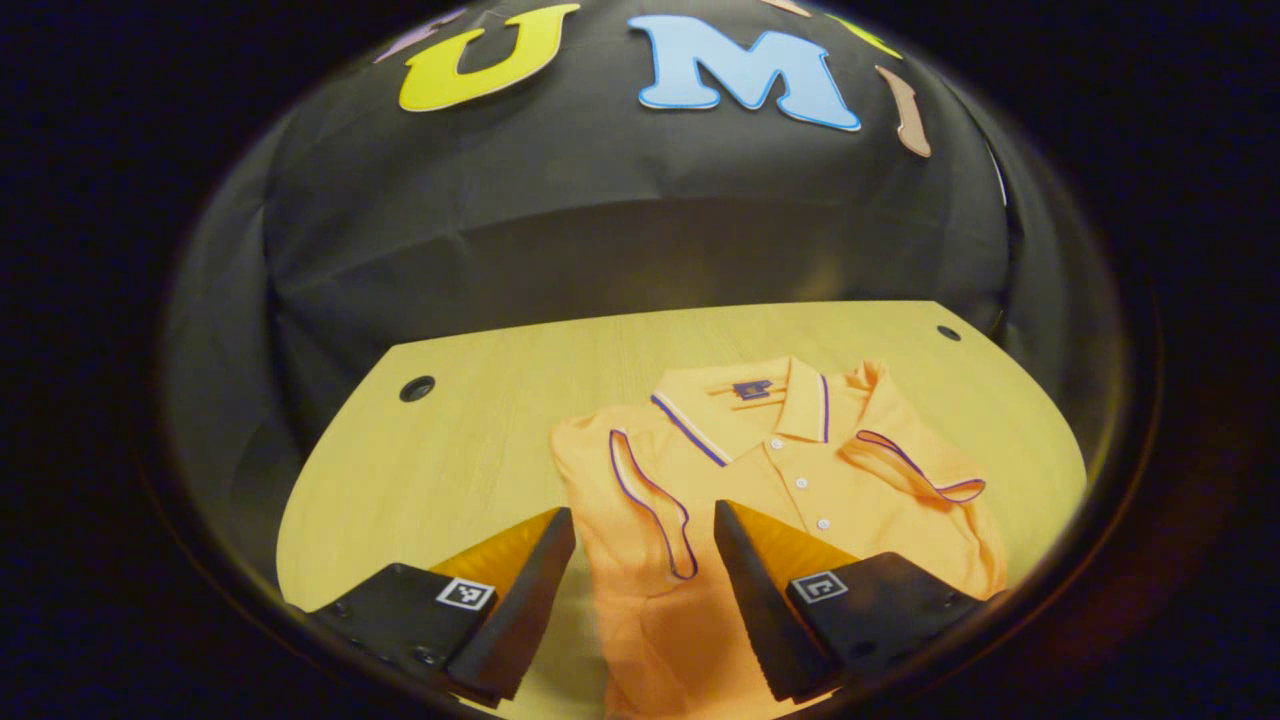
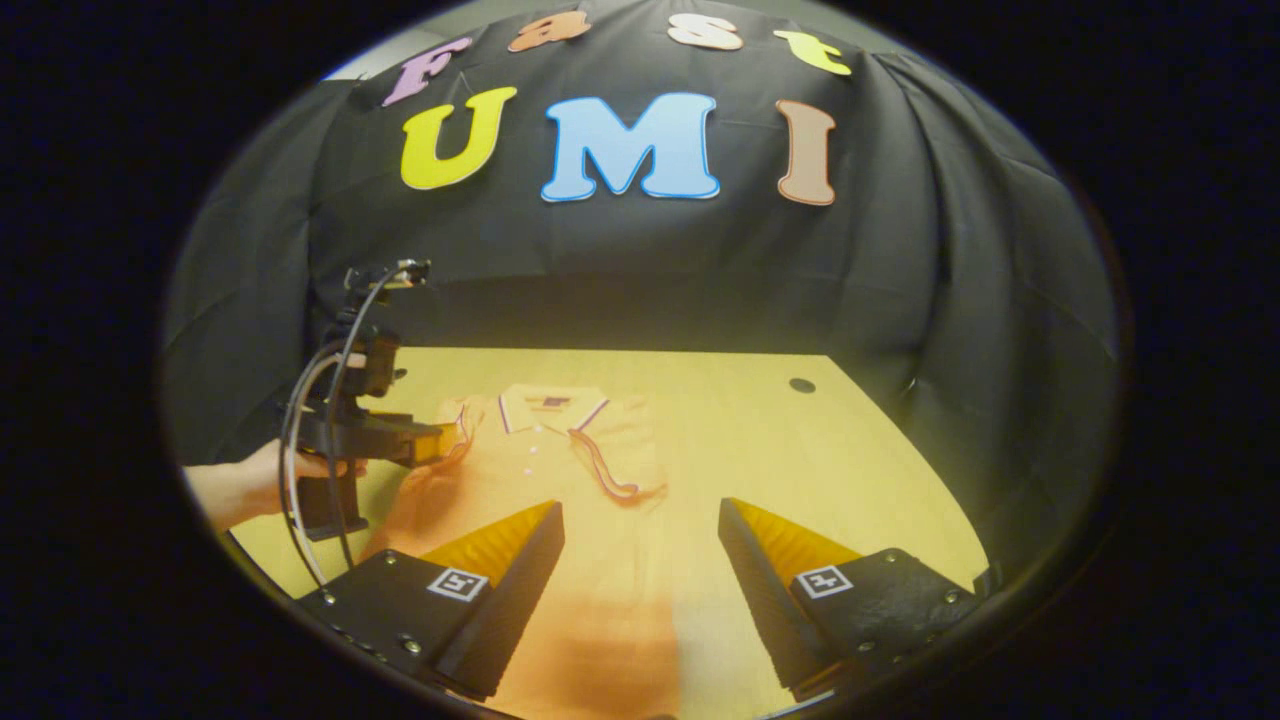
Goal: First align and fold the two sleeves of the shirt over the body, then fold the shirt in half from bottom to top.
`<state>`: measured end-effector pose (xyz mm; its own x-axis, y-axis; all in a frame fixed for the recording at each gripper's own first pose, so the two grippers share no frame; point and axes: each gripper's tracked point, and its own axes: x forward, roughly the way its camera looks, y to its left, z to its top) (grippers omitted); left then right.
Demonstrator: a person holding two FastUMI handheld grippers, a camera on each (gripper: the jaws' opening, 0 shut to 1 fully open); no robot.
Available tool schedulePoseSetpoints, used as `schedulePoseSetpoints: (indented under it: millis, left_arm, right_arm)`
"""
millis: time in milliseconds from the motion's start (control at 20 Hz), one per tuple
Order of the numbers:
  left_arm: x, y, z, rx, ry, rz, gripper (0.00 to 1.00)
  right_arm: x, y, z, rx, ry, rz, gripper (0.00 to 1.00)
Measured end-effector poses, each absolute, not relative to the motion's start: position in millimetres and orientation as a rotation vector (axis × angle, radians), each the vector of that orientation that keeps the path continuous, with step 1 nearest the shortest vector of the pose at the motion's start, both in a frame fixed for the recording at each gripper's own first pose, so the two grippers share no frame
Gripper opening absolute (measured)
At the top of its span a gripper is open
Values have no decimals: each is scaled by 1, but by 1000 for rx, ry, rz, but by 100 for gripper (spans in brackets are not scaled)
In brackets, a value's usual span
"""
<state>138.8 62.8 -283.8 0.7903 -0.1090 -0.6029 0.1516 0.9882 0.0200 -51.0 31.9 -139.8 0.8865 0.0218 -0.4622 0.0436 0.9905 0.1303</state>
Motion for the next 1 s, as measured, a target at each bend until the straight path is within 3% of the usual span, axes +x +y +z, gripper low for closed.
schedulePoseSetpoints:
  millis: [50,450,500,550,1000]
  left_arm:
    - [126,65,-280,62,641,-144,97]
    - [13,70,-276,38,674,-199,97]
    - [1,70,-277,40,680,-206,92]
    - [-14,68,-277,34,688,-214,96]
    - [-127,88,-289,15,756,-208,96]
  right_arm:
    - [-56,33,-145,140,491,-2,96]
    - [-112,39,-192,142,590,53,96]
    - [-119,41,-197,141,601,58,96]
    - [-127,42,-202,139,611,63,96]
    - [-189,57,-255,138,734,121,96]
